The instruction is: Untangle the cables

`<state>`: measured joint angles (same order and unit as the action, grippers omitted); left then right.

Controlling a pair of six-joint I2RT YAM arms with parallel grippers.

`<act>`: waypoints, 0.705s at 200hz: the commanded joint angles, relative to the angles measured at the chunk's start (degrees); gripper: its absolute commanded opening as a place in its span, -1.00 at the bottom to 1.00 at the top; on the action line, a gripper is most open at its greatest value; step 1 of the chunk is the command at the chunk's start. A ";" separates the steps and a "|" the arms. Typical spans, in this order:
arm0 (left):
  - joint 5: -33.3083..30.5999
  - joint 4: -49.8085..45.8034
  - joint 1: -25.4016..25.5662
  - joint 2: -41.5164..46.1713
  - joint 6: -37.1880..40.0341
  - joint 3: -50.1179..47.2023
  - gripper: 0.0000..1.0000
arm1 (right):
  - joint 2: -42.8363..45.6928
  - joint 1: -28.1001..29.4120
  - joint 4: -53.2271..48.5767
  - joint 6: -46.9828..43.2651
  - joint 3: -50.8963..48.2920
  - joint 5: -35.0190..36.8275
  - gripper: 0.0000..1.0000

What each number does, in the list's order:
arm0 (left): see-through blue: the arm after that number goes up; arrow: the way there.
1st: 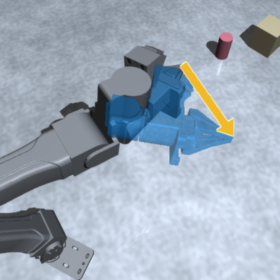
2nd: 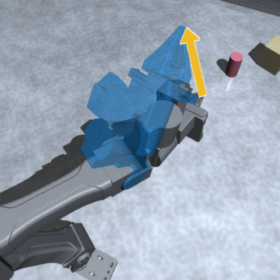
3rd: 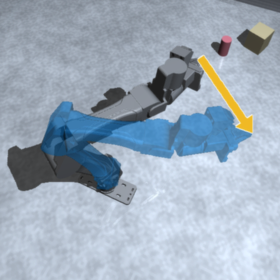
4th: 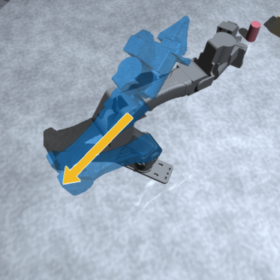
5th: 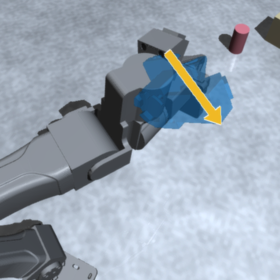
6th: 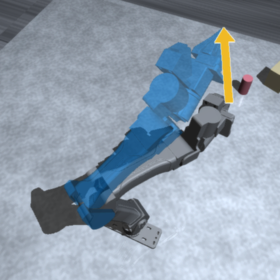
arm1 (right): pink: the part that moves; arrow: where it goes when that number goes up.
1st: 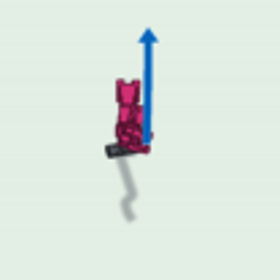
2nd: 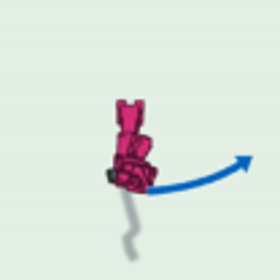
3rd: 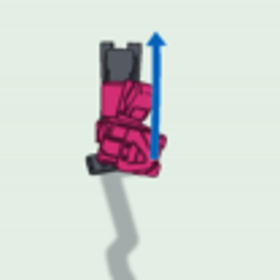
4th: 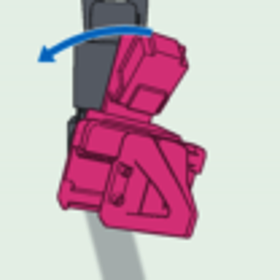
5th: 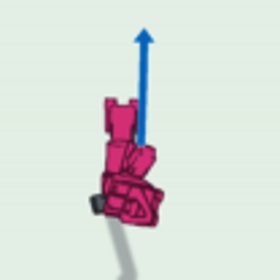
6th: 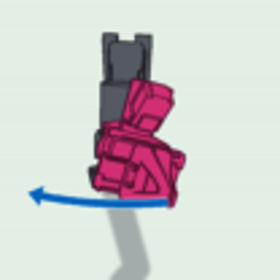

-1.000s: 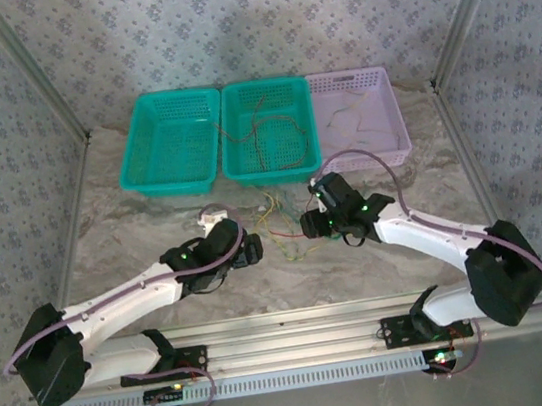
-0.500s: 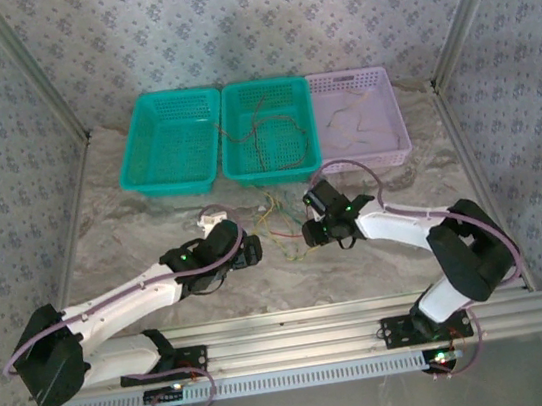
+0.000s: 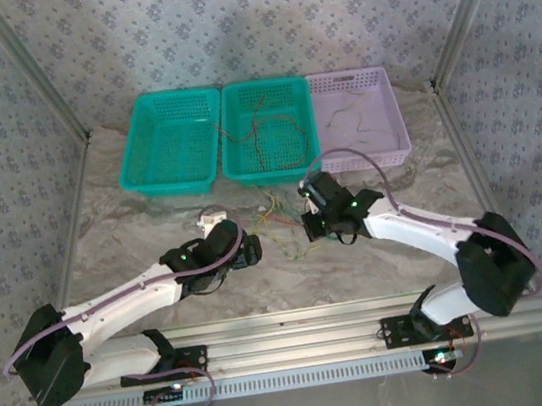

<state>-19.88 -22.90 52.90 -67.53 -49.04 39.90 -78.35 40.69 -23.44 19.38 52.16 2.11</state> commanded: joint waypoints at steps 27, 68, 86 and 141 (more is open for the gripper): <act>-2.68 -1.85 0.27 1.84 1.67 0.59 0.99 | 8.60 0.41 -10.29 -2.39 8.18 2.13 -1.00; -3.84 -3.17 0.27 4.01 2.19 1.00 0.99 | 7.17 -2.54 -12.67 -4.37 18.25 -2.18 -1.00; -4.02 -3.97 0.32 4.81 2.14 1.26 0.99 | 2.41 -5.67 -12.80 -3.76 24.47 -8.27 -1.00; -3.52 -5.42 0.30 8.31 0.31 -0.39 0.99 | -22.96 -11.10 -20.56 -1.12 51.57 -22.47 -1.00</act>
<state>-22.52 -26.37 52.90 -61.49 -47.92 39.90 -91.59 30.76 -37.67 16.93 94.35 -11.44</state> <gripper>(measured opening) 0.997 0.045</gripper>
